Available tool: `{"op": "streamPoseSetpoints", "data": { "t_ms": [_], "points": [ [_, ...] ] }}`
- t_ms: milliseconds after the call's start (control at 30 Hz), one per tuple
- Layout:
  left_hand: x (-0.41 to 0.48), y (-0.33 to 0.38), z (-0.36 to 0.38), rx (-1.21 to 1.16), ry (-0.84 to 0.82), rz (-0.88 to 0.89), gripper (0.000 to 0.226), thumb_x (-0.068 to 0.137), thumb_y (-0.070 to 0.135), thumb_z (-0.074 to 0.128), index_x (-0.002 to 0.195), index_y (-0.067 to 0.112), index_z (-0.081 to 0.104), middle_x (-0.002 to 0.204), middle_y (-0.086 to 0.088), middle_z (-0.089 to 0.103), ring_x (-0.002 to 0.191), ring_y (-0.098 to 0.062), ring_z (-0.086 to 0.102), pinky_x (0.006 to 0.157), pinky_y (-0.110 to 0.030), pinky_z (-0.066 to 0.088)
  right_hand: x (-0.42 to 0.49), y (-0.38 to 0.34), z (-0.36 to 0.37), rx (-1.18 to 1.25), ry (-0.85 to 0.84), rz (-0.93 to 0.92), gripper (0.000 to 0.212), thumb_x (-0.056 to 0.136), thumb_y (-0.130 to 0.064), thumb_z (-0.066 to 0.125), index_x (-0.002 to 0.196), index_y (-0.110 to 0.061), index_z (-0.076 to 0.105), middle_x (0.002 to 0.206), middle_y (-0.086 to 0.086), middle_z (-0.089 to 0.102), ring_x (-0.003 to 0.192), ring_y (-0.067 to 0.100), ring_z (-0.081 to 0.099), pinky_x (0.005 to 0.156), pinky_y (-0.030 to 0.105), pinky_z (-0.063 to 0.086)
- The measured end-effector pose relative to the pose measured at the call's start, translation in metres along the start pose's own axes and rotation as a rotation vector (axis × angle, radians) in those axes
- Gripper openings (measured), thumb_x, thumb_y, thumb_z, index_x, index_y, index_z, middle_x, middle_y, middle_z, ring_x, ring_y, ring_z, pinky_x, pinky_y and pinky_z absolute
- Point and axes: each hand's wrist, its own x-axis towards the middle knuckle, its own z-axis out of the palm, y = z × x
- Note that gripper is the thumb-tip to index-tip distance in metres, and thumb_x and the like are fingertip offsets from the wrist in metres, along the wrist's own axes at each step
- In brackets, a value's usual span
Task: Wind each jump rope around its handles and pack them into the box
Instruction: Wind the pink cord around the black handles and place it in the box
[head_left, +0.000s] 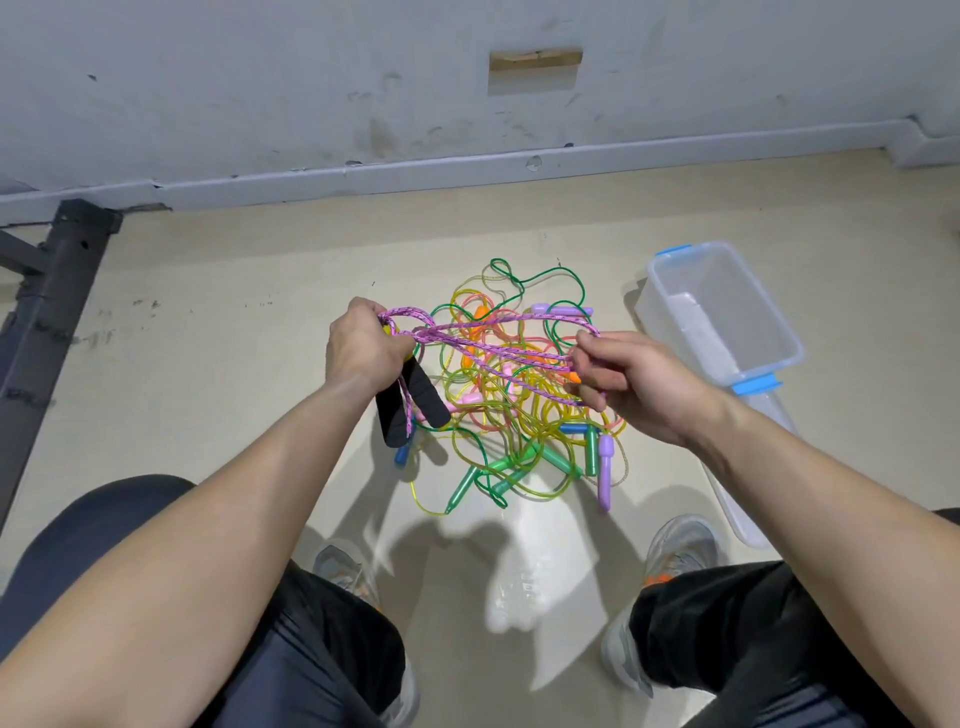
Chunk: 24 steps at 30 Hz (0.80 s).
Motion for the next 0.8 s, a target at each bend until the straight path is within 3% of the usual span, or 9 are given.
{"op": "streamPoseSetpoints", "data": {
  "t_ms": [133, 200, 267, 333, 433, 500, 600, 700, 800],
  "points": [
    [0.003, -0.003, -0.003, 0.018, 0.020, -0.021, 0.041, 0.083, 0.018, 0.070, 0.120, 0.010, 0.056, 0.107, -0.004, 0.057, 0.111, -0.031, 0.058, 0.091, -0.043, 0.052, -0.005, 0.005, -0.010, 0.074, -0.047, 0.161, 0.023, 0.096, -0.029, 0.052, 0.077, -0.017, 0.052, 0.064, 0.003, 0.046, 0.045, 0.013, 0.032, 0.040, 0.021, 0.023],
    [0.004, -0.004, -0.005, 0.013, 0.030, -0.034, 0.042, 0.083, 0.018, 0.070, 0.122, 0.010, 0.056, 0.109, -0.005, 0.058, 0.111, -0.031, 0.058, 0.090, -0.042, 0.052, -0.006, 0.012, -0.017, -0.099, 0.005, 0.211, 0.015, 0.099, -0.025, 0.053, 0.087, -0.018, 0.049, 0.072, 0.004, 0.058, 0.047, 0.012, 0.041, 0.039, 0.019, 0.023],
    [0.004, -0.005, -0.005, 0.015, 0.032, -0.038, 0.042, 0.083, 0.018, 0.070, 0.123, 0.011, 0.055, 0.112, -0.006, 0.059, 0.111, -0.031, 0.058, 0.091, -0.042, 0.052, -0.007, 0.018, -0.019, -0.330, 0.073, 0.211, 0.011, 0.101, -0.022, 0.055, 0.092, -0.016, 0.051, 0.073, 0.004, 0.063, 0.057, 0.015, 0.057, 0.052, 0.024, 0.041],
    [0.004, -0.005, -0.005, 0.031, 0.030, -0.038, 0.043, 0.083, 0.019, 0.070, 0.123, 0.011, 0.055, 0.116, -0.009, 0.060, 0.111, -0.032, 0.059, 0.092, -0.043, 0.052, -0.009, 0.021, -0.021, -0.340, 0.104, 0.157, 0.017, 0.097, -0.018, 0.059, 0.085, -0.011, 0.051, 0.067, 0.007, 0.056, 0.065, 0.022, 0.064, 0.068, 0.025, 0.050],
    [0.002, -0.004, -0.003, 0.032, 0.012, -0.036, 0.043, 0.082, 0.018, 0.071, 0.121, 0.011, 0.055, 0.114, -0.008, 0.059, 0.110, -0.032, 0.059, 0.091, -0.043, 0.053, -0.011, 0.019, -0.024, -0.055, 0.146, 0.029, 0.022, 0.088, -0.017, 0.064, 0.072, -0.013, 0.049, 0.061, 0.008, 0.040, 0.050, 0.024, 0.050, 0.056, 0.030, 0.051],
    [0.000, -0.004, -0.002, 0.035, 0.009, -0.027, 0.041, 0.082, 0.018, 0.071, 0.119, 0.011, 0.055, 0.112, -0.008, 0.060, 0.108, -0.032, 0.059, 0.090, -0.044, 0.053, -0.014, 0.015, -0.024, 0.104, 0.136, -0.024, 0.013, 0.088, -0.018, 0.060, 0.077, -0.014, 0.055, 0.067, 0.009, 0.043, 0.042, 0.015, 0.034, 0.044, 0.025, 0.042],
    [0.000, -0.004, -0.004, 0.048, 0.019, -0.019, 0.042, 0.083, 0.019, 0.069, 0.122, 0.010, 0.055, 0.116, -0.010, 0.062, 0.112, -0.032, 0.058, 0.093, -0.044, 0.052, -0.020, 0.009, -0.023, 0.176, 0.076, -0.005, 0.012, 0.087, -0.024, 0.057, 0.093, -0.014, 0.059, 0.075, 0.004, 0.048, 0.042, 0.007, 0.024, 0.038, 0.016, 0.019],
    [0.002, -0.007, -0.007, 0.052, 0.038, -0.031, 0.043, 0.083, 0.018, 0.069, 0.123, 0.010, 0.055, 0.118, -0.012, 0.062, 0.113, -0.033, 0.058, 0.094, -0.044, 0.051, -0.023, 0.007, -0.026, 0.075, 0.016, 0.131, 0.006, 0.090, -0.022, 0.058, 0.088, -0.017, 0.055, 0.071, 0.001, 0.042, 0.044, 0.006, 0.024, 0.039, 0.014, 0.011],
    [0.002, -0.009, -0.009, 0.059, 0.050, -0.031, 0.042, 0.085, 0.019, 0.070, 0.123, 0.009, 0.055, 0.118, -0.012, 0.062, 0.112, -0.034, 0.058, 0.093, -0.044, 0.051, -0.024, 0.010, -0.029, -0.232, -0.050, 0.294, 0.021, 0.095, -0.021, 0.060, 0.077, -0.017, 0.051, 0.065, 0.006, 0.041, 0.036, 0.011, 0.032, 0.038, 0.016, 0.019]
  ]
}}
